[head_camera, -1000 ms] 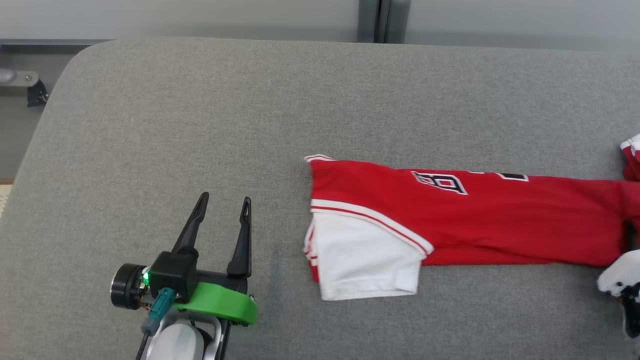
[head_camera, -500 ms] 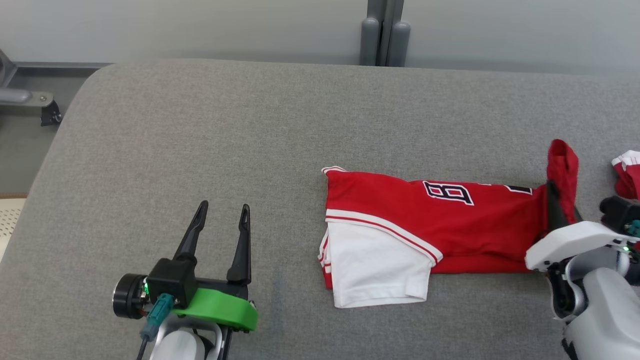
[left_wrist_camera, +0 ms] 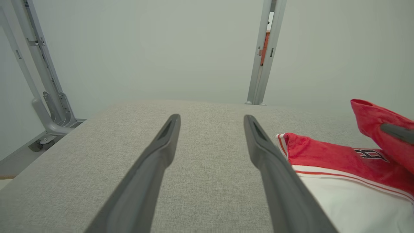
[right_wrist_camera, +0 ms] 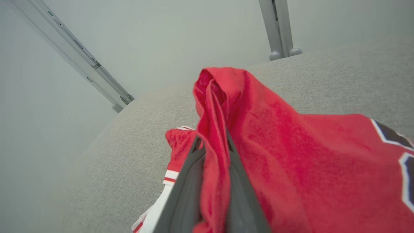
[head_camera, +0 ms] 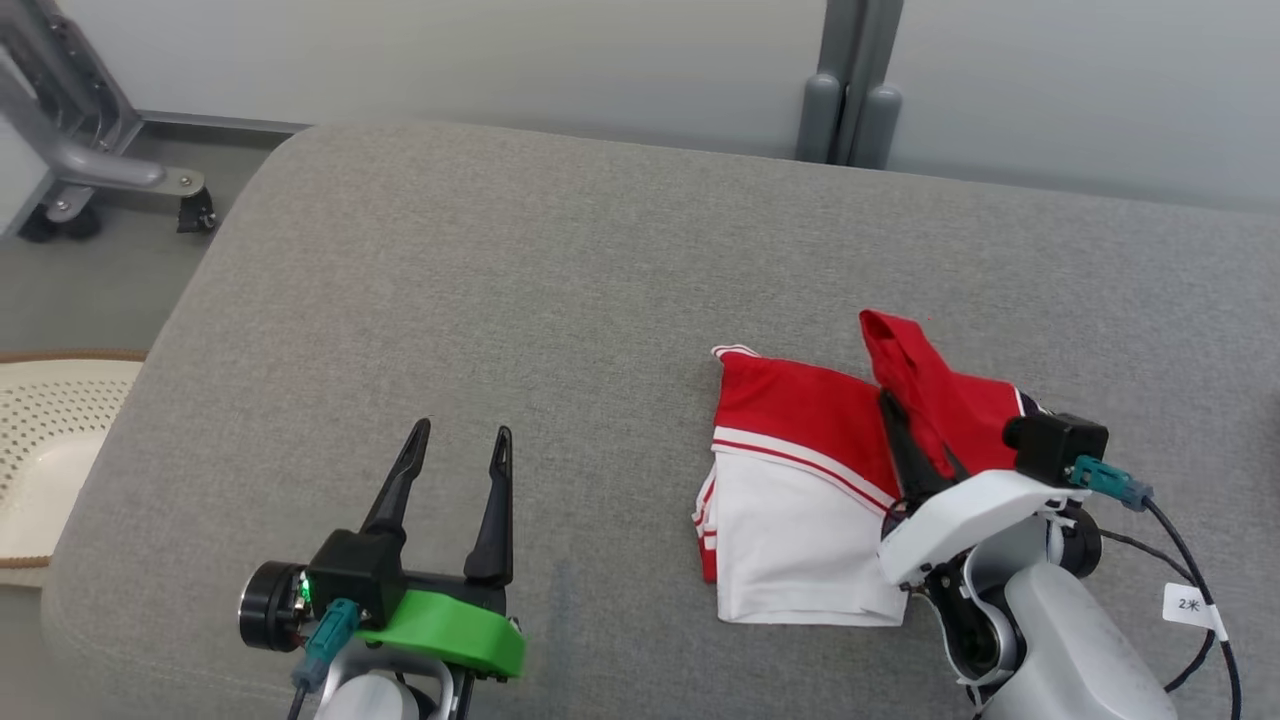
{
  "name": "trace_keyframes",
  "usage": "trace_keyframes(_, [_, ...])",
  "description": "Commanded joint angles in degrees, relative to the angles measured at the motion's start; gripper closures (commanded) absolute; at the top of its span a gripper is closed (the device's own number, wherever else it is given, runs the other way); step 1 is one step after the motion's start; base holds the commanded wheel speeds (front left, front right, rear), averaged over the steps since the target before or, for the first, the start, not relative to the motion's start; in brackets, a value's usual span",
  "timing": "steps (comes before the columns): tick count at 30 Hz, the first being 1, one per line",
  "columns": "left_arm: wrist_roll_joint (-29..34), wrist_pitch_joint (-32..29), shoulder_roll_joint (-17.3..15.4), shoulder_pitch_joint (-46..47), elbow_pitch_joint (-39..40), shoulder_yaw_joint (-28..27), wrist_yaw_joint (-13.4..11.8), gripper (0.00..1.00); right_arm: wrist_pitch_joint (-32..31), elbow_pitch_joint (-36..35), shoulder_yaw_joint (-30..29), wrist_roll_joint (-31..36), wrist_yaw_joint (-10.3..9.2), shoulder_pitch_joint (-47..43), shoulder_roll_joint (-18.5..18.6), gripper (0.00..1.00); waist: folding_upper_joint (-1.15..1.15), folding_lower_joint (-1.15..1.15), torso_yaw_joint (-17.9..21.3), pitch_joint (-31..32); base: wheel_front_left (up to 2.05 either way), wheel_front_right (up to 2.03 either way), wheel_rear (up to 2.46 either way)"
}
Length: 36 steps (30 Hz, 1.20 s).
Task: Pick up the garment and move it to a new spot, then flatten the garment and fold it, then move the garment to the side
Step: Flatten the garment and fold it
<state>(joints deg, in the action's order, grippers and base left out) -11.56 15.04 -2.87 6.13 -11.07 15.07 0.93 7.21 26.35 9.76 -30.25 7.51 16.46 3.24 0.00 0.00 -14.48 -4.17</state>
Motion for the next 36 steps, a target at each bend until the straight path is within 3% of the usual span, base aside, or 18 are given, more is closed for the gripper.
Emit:
trace_keyframes(1, [-0.56,0.14,-0.08,-0.72,-0.01,-0.03,-0.02,0.00,0.53,0.61,0.94,-0.09,-0.06,-0.75,-0.11,1.00,0.00,0.00,-2.31,-0.03,0.00,0.00,0.00])
trace_keyframes(9, [-0.17,0.14,-0.08,-0.77,-0.21,0.10,0.29,0.00,3.64,6.16,7.02,-4.85,-0.06,0.72,-0.27,1.00,0.00,0.00,-5.97,-0.65,0.00,0.00,0.00])
trace_keyframes(16, [-0.49,0.14,-0.08,-0.94,-0.33,0.21,0.04,0.00,5.70,10.39,11.22,-8.09,-0.05,2.06,-0.28,1.00,0.00,0.00,-6.75,-0.60,0.00,0.00,0.00])
trace_keyframes(17, [-0.59,0.14,-0.08,-0.99,-0.33,0.21,-0.01,0.00,5.97,10.80,12.02,-8.46,-0.05,2.40,-0.29,0.69,0.00,0.00,-6.70,-0.60,0.00,0.00,0.00])
trace_keyframes(18, [-0.69,0.14,-0.08,-0.99,-0.33,0.23,-0.07,0.00,6.14,10.98,12.92,-9.23,-0.04,2.78,-0.31,0.00,0.00,0.00,-6.61,-0.59,0.00,0.00,0.00])
trace_keyframes(27, [-0.34,0.14,-0.08,-0.78,-0.28,-0.41,-0.25,0.00,4.99,7.09,22.92,-17.51,-0.05,4.68,-0.18,0.00,0.00,0.00,-3.90,-0.13,0.00,0.00,0.00])
trace_keyframes(31, [-0.24,0.14,-0.07,-0.65,0.43,-1.01,-0.32,0.00,6.24,7.03,21.91,-14.27,-0.04,6.46,1.03,0.00,0.00,0.00,-1.63,0.34,0.00,0.00,0.00])
trace_keyframes(36, [-1.16,0.14,-0.08,-0.66,2.06,-1.57,-0.78,0.00,7.66,4.32,17.83,-6.08,-0.04,7.07,5.94,0.00,0.00,0.00,1.98,1.05,0.00,0.00,0.00])
